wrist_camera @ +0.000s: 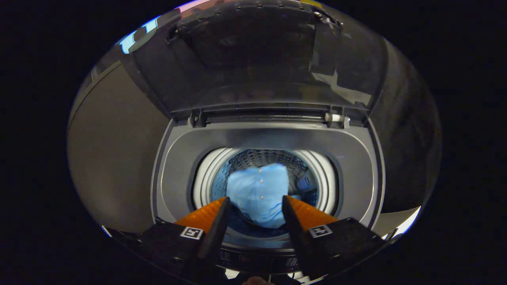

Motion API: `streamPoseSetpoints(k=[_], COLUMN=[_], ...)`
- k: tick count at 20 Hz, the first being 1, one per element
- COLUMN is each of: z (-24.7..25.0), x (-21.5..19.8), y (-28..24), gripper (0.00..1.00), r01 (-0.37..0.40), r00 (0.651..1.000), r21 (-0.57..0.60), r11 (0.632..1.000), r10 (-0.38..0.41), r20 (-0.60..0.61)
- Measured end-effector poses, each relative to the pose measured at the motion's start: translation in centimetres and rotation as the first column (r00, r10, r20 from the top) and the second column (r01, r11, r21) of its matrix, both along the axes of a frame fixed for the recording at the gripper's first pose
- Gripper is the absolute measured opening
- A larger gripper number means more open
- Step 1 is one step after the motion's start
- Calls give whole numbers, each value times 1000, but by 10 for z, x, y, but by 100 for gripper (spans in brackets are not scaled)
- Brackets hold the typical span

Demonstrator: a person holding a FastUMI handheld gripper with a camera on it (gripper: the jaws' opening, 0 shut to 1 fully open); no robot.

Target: Put the clothes into the washing machine and then close the washing machine lid.

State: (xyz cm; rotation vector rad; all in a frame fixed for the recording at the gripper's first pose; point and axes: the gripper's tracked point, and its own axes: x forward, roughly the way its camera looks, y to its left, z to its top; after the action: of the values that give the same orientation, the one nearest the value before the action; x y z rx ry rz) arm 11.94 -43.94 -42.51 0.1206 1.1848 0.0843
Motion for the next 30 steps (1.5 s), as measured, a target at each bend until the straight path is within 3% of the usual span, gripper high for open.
streamPoseSetpoints(k=[2,4,8,14,17,22,26,28,30], z=[3,5,17,87,142,230,280,284,278], x=[1,0,1,43,67,107,143,170,197], y=[-5,-7,-18,-23,-21,-13,-6,-2,1], gripper=[94,100,99,100,100,99,99,99,99], r01=[18,30,71,59,75,57,22,14,19], r00=[1000,999,997,963,918,806,703,690,702], r21=[-20,-15,-9,-3,25,66,38,15,4], r11=[1000,999,997,998,997,996,999,1000,1000], r10=[-17,-30,-71,-57,-78,-85,-43,-20,-16], r20=[17,13,23,262,389,585,710,724,712])
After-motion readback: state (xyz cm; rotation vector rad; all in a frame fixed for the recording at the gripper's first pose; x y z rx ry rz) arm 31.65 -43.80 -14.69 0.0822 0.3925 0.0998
